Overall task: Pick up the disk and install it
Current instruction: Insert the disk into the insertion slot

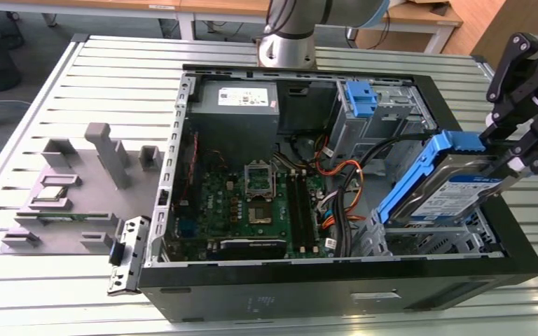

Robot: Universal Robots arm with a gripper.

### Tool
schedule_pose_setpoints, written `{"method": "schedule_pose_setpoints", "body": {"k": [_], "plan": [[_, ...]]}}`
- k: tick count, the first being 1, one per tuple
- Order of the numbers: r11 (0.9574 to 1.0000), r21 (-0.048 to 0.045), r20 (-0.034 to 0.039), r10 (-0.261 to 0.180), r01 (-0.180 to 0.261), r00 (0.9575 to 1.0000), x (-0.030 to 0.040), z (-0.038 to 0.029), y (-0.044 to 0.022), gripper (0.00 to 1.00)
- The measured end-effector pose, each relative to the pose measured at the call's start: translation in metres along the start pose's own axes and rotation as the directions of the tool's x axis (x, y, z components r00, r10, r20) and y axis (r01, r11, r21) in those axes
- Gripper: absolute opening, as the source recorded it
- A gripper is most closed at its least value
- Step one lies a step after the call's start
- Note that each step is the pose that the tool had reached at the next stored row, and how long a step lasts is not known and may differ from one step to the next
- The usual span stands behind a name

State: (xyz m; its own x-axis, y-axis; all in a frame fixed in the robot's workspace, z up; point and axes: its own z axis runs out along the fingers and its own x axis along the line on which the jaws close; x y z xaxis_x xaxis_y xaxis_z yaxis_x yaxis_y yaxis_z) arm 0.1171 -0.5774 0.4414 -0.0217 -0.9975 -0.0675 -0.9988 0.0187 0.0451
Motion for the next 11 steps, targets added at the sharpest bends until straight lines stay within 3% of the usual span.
{"method": "schedule_pose_setpoints", "body": {"k": [11], "plan": [[1.0000, 0.0053, -0.0001, 0.000, 0.000, 1.0000, 0.0011, 0.0160, 0.0028, 0.35]]}}
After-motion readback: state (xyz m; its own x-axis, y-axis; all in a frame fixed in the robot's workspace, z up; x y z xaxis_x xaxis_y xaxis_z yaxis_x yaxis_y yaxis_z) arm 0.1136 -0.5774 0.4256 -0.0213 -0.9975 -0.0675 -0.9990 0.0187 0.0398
